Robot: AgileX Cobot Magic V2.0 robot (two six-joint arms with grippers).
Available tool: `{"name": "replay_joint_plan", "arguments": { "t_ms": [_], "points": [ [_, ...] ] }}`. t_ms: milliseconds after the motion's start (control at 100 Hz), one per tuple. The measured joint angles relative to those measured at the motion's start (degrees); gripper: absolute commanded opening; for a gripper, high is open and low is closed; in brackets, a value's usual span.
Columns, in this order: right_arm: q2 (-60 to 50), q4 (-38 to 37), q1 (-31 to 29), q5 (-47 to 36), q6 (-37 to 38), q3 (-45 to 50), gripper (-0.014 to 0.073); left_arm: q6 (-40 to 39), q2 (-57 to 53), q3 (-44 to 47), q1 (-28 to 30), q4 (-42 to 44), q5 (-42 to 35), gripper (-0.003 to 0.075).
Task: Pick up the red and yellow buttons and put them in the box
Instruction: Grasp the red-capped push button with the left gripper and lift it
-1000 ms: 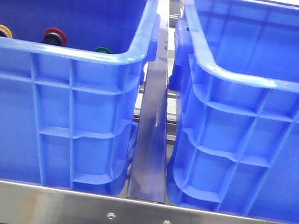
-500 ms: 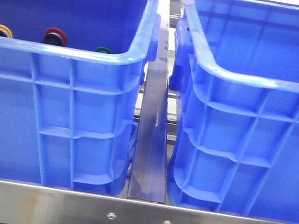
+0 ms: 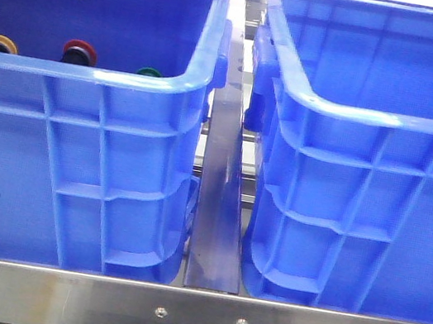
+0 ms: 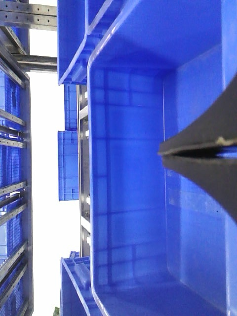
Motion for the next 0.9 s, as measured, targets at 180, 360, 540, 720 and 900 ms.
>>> {"name": "replay_joint_plan", "arguments": {
  "t_ms": [180, 360, 540, 720, 900],
  "points": [
    [0.00, 0.00, 0.00, 0.00, 0.00, 0.00, -0.0069, -1.00, 7.58, -5.30, -0.36, 1.86, -0.23, 0.0585],
    [0.00, 0.00, 0.00, 0.00, 0.00, 0.00, -0.0069, -4.67, 11.95, -6.96, -0.36, 6.65, -0.48, 0.0585],
    [0.00, 0.00, 0.00, 0.00, 0.00, 0.00, -0.0069, -5.28, 15.12, -7.05, -0.36, 8.13, -1.72, 0.0585],
    [0.00, 0.00, 0.00, 0.00, 0.00, 0.00, -0.0069, -5.32, 17.87, -7.05, -0.36, 8.27, -3.57, 0.0585],
    [0.00, 0.00, 0.00, 0.00, 0.00, 0.00, -0.0069, -5.32, 20.28, -7.05, -0.36, 8.35, -5.41, 0.0577]
  ]
}}
